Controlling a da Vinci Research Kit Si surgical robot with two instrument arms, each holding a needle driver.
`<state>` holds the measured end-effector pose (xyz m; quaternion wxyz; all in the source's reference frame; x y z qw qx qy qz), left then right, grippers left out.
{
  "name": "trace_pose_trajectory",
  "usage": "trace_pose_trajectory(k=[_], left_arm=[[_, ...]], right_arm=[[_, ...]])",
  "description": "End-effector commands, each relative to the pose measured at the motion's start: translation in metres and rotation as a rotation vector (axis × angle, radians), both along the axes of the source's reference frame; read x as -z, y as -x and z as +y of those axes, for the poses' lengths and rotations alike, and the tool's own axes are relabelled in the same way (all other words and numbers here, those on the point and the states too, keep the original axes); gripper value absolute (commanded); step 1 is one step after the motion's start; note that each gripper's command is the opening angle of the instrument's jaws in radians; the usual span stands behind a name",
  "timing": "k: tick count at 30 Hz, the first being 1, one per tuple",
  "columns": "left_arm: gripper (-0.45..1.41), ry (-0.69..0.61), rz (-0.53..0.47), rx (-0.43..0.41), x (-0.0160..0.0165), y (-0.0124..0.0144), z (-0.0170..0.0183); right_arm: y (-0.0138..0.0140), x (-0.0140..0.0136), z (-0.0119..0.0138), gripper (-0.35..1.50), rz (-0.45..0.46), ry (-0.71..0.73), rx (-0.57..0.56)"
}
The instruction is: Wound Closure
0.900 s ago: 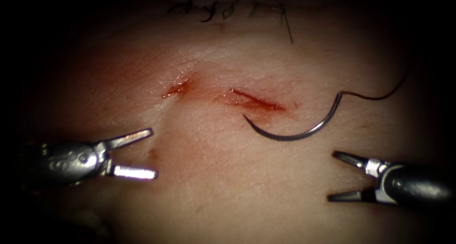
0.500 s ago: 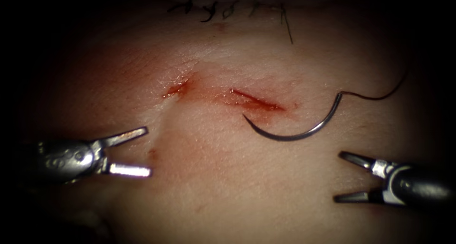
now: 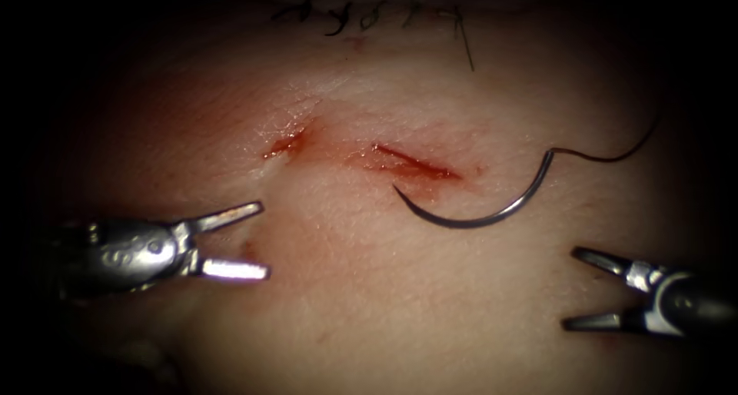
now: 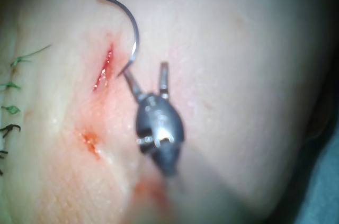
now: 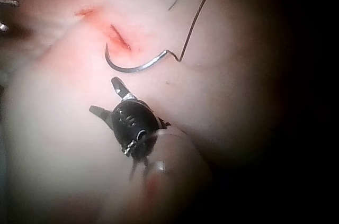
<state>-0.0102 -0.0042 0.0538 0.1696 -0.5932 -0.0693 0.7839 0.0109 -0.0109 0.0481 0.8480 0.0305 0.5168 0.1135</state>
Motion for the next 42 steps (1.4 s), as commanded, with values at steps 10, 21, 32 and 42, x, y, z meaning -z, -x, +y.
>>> trace_pose_trajectory(k=[10,21,32,42], left_arm=[[0.57,-0.024,0.036,-0.042,-0.0024,0.0077,0.0021],[0.67,-0.05,0.123,-0.132,-0.0038,0.0097,0.0033],[0.72,-0.047,0.251,-0.21,-0.0077,0.013,0.0034],[0.72,-0.028,0.305,-0.272,-0.01,0.0148,0.0035]], right_arm=[[-0.0008,0.0012,-0.0001,1.25,0.015,-0.014,-0.011],[-0.0013,0.0016,-0.0005,1.26,0.033,-0.009,-0.035],[-0.0015,0.0022,-0.001,1.26,0.032,-0.01,-0.036],[-0.0014,0.0022,-0.0011,1.26,0.032,-0.01,-0.037]])
